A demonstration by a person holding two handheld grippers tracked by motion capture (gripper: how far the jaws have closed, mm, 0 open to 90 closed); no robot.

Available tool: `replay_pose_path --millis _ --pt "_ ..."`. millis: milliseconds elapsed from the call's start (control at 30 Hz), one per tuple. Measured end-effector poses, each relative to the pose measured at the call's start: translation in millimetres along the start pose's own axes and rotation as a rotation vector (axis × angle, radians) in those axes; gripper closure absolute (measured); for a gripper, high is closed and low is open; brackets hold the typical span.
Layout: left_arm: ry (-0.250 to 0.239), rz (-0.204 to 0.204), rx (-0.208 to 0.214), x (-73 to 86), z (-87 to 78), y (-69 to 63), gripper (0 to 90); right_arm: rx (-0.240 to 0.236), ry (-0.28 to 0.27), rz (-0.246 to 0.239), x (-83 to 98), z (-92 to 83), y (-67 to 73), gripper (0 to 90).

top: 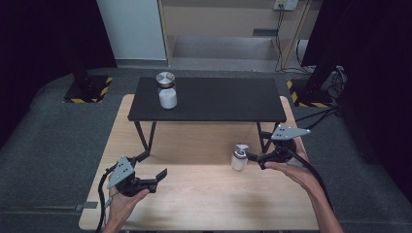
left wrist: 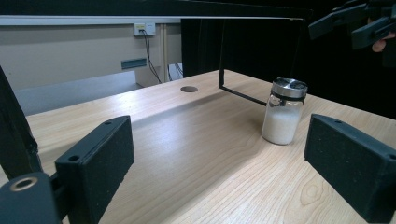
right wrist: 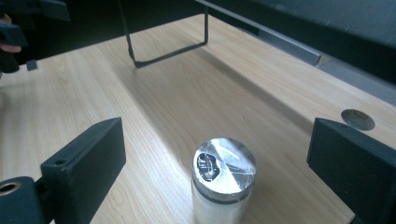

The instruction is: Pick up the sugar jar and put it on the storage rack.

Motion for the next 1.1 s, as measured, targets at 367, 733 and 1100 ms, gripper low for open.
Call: replay_pose_path --millis 367,733,1100 --pt "0.001 0.005 0.003 -0.3 -0.4 -0.3 6.9 0.01 0.071 0.003 5.9 25.1 -0.6 4.6" --pt "-0.005 -0.002 0.0 0.1 -2.5 1.7 6.9 0.012 0.127 0.023 12.9 50.3 -6.7 5.3" --pt "-0.002 0.002 0.001 0.0 -2.7 1.8 6.9 0.028 0.157 0.043 20.6 71.5 -9.7 9.5"
Point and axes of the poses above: each handheld gripper's, and its own axes: z roughly forward along the jaws, x roughly out of its underside, y roughly to its left, the point moved 7 cm from there along z, roughly forward along the jaws, and after that the axes turned 5 degrees about z, right-handed, at the moved point
